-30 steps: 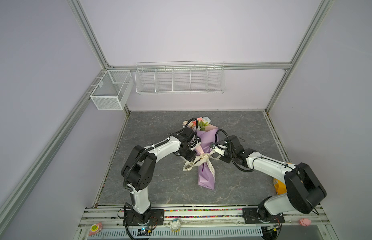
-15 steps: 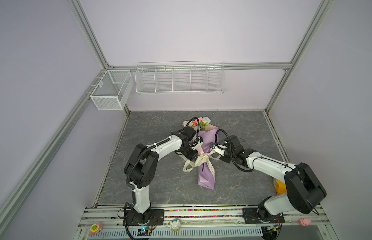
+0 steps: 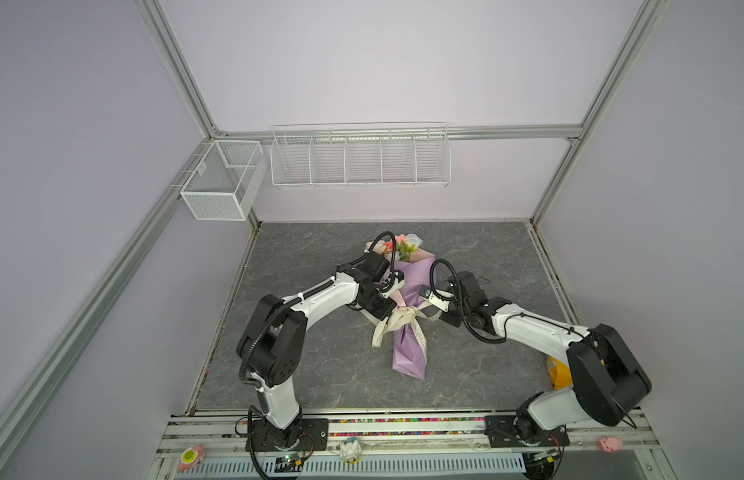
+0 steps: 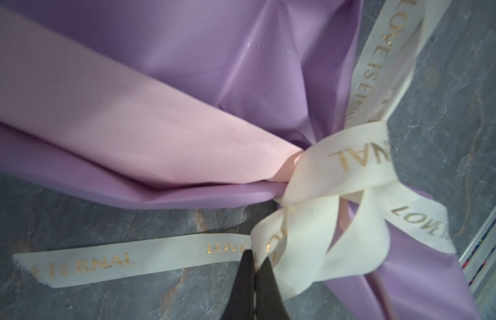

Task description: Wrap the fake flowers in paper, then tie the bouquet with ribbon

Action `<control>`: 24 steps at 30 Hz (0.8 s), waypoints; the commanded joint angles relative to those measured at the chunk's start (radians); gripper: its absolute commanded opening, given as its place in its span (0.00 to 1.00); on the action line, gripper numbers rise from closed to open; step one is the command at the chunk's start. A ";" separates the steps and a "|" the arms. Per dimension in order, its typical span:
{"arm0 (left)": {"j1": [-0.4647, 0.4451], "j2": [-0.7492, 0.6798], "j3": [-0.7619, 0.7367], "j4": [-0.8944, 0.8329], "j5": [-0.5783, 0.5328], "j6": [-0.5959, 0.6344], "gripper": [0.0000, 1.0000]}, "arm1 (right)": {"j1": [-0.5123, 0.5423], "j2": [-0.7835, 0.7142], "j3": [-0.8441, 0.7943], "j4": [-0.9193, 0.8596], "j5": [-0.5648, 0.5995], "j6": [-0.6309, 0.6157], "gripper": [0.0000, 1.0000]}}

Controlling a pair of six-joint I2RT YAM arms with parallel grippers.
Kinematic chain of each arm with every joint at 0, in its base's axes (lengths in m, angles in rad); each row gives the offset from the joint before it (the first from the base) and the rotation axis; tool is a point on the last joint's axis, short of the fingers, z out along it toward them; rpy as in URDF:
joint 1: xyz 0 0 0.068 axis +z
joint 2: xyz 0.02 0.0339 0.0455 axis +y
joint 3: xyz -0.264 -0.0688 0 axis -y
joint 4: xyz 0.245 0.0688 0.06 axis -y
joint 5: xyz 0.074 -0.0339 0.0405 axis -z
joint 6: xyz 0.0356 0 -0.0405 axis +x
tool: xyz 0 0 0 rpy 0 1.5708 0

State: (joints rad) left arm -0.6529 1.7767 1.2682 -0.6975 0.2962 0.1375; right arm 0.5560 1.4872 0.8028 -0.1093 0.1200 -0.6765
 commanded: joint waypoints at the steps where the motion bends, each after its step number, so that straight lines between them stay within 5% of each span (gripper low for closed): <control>1: 0.016 -0.034 -0.041 0.016 0.001 -0.070 0.00 | -0.005 0.011 0.001 -0.021 0.017 0.016 0.07; 24: 0.093 -0.153 -0.219 0.061 -0.002 -0.220 0.00 | -0.053 -0.003 -0.054 -0.020 0.082 0.030 0.07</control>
State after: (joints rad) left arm -0.5781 1.6577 1.0683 -0.6270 0.3042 -0.0608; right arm 0.5251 1.4872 0.7715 -0.1158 0.1650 -0.6651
